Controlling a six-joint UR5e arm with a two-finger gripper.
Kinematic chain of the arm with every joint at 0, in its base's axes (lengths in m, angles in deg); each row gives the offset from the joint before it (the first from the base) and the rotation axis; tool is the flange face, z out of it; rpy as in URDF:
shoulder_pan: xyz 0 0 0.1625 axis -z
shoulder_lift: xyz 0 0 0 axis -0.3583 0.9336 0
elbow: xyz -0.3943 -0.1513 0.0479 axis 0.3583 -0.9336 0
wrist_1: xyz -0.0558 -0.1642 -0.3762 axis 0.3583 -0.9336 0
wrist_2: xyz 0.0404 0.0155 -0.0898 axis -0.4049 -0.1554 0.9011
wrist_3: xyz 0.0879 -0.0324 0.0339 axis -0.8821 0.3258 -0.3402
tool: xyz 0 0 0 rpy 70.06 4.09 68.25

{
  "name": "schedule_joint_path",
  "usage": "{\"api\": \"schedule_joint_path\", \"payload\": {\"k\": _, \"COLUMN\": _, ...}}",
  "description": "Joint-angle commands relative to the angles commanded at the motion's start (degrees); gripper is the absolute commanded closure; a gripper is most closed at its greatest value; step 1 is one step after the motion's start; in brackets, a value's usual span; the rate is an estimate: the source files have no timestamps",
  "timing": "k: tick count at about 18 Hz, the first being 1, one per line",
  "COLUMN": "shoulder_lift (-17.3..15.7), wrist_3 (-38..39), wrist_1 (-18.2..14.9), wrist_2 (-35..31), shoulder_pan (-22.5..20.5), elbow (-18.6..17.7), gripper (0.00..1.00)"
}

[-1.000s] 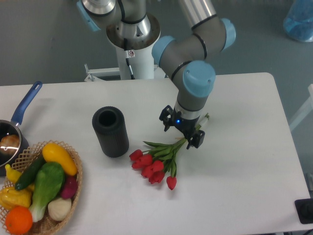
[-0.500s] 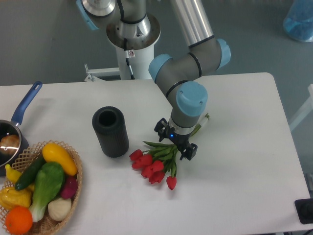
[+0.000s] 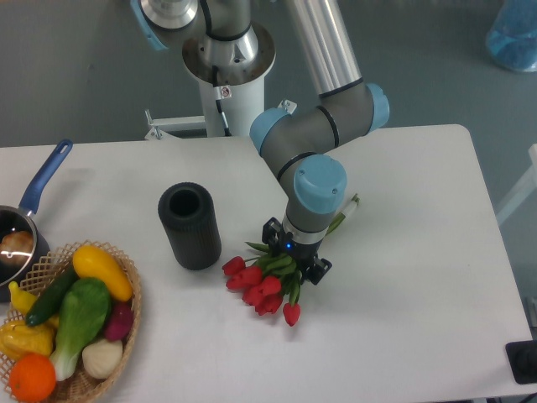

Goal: Pick up the flowers from the table
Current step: 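Close the gripper around the tulip stems, then lift the gripped red tulips up off the table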

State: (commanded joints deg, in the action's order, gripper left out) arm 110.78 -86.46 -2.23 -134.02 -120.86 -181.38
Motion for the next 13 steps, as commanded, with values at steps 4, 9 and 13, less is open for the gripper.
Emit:
{"api": "schedule_joint_path", "payload": {"k": 4, "shoulder_lift": -0.88, "wrist_3": 4.14, "wrist_1": 0.0, "wrist_2": 0.0, "shoulder_pan": 0.0, "elbow": 0.09, "gripper": 1.0}}
{"api": "schedule_joint_path", "payload": {"k": 9, "shoulder_lift": -4.39, "wrist_3": 3.97, "wrist_1": -0.26, "wrist_2": -0.35, "shoulder_pan": -0.79, "elbow": 1.66, "gripper": 1.0}}
{"api": "schedule_joint_path", "payload": {"k": 13, "shoulder_lift": -6.94, "wrist_3": 4.49, "wrist_1": -1.4, "wrist_2": -0.62, "shoulder_pan": -2.72, "elbow": 3.95, "gripper": 1.0}}
